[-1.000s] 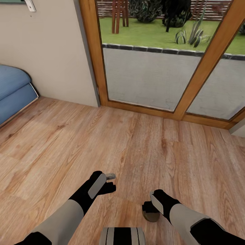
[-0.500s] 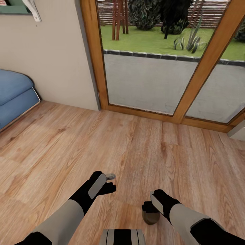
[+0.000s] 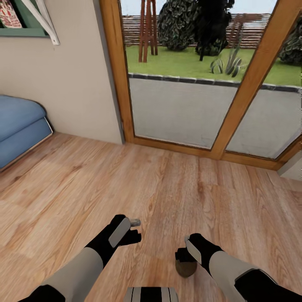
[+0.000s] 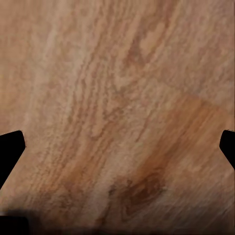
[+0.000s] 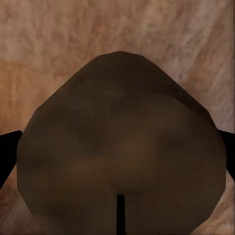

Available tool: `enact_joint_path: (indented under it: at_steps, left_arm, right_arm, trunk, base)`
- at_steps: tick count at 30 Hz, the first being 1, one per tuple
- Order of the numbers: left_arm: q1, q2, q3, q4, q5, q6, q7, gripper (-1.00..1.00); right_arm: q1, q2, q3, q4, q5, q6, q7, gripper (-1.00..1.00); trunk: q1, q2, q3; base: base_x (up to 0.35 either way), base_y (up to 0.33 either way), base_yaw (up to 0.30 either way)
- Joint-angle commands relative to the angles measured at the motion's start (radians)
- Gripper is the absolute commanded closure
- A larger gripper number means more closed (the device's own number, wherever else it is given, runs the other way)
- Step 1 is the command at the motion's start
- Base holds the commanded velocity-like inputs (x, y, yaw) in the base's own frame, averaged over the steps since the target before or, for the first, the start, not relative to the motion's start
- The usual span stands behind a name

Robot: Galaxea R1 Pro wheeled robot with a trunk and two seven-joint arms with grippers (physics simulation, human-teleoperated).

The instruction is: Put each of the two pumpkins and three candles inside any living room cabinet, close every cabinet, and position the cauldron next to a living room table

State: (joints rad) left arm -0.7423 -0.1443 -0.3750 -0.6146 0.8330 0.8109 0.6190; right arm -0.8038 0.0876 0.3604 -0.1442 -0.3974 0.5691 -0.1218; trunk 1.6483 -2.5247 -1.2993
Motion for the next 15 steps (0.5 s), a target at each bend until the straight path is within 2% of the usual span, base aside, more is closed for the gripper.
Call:
enact_joint_path:
  at_steps: [1, 3, 4, 7, 15]
  left_arm:
    - [-0.001, 0.001, -0.004, 0.006, 0.011, 0.001, 0.010, -1.00]
    - [-0.001, 0.001, -0.003, 0.033, 0.011, -0.002, 0.009, -1.00]
    - [-0.001, 0.002, -0.003, 0.103, 0.011, -0.050, 0.005, -1.00]
    - [-0.001, 0.007, 0.001, 0.179, 0.011, -0.074, 0.003, -1.00]
    - [-0.001, 0.030, 0.002, 0.233, 0.011, -0.080, -0.013, -1.00]
  right_arm:
    - [0.000, 0.000, 0.006, -0.001, -0.010, 0.005, -0.008, 1.00]
    - [0.000, 0.000, 0.007, -0.001, -0.011, 0.005, -0.008, 1.00]
    - [0.000, 0.000, 0.008, -0.001, -0.011, 0.006, -0.009, 1.00]
    - [0.000, -0.001, 0.007, -0.001, -0.011, 0.007, -0.009, 1.00]
    - [0.000, -0.002, 0.005, -0.001, -0.011, 0.008, -0.010, 1.00]
  trunk:
    - [-0.001, 0.000, 0.004]
    - [-0.001, 0.000, 0.014]
    - [-0.002, 0.001, 0.019]
    - [-0.003, 0.001, 0.033]
    - [-0.007, 0.003, 0.073]
  base:
    - [0.000, 0.000, -0.128]
    - [0.000, 0.000, -0.177]
    - [0.000, 0.000, -0.227]
    - [0.000, 0.000, -0.234]
    - [0.000, 0.000, -0.239]
